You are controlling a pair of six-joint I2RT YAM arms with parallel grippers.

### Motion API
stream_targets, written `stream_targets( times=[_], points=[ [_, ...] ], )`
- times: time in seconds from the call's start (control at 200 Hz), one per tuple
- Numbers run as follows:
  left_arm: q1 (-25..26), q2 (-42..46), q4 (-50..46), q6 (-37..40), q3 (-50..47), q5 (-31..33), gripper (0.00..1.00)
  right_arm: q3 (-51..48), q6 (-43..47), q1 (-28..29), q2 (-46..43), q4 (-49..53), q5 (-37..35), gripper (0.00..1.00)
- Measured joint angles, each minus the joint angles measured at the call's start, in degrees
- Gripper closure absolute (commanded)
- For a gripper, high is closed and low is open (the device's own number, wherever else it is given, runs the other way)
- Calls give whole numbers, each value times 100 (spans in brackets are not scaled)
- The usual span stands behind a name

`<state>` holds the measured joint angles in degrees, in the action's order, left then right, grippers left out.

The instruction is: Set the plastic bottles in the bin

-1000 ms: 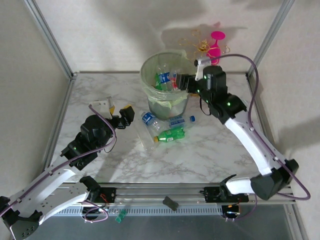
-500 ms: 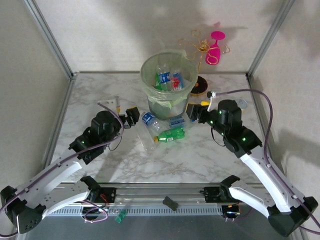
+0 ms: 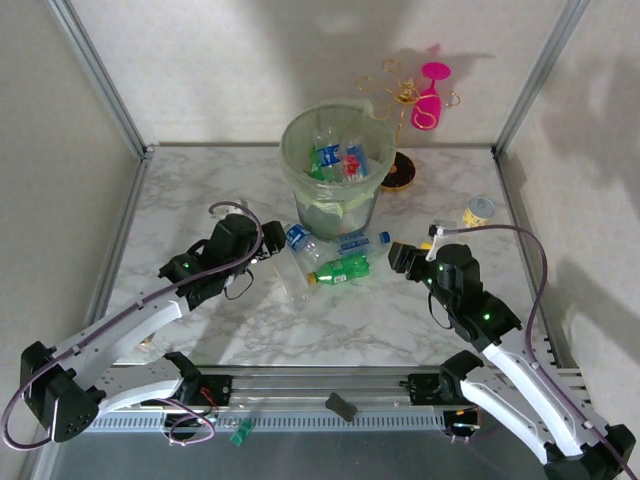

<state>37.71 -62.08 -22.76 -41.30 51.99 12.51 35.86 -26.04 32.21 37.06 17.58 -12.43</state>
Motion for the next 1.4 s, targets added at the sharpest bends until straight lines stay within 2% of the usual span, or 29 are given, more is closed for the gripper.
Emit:
stream_targets(
  times=[0.27, 0.411, 0.511, 0.896, 1.131, 1.397],
  points=[
    [2, -520, -68, -767, -219, 98, 11, -422, -107, 0, -396, -83, -149, 25],
    [2, -951, -42, -1036, -289, -24, 4, -481, -168, 0, -459, -118, -131, 24],
    [2, -1176, -28, -1198, -302, -103, 3, -485, -175, 4, -481, -131, -127, 24],
    [2, -1727, 107, -1405, -304, -221, 3, -494, -186, 9, -557, -160, -127, 23],
    [4, -2361, 328, -1484, -289, -260, 9, -503, -186, 9, -525, -177, -129, 23],
    [15, -2859, 811, -1606, -210, -310, 10, -503, -186, 9, -459, -177, -129, 23]
  ],
)
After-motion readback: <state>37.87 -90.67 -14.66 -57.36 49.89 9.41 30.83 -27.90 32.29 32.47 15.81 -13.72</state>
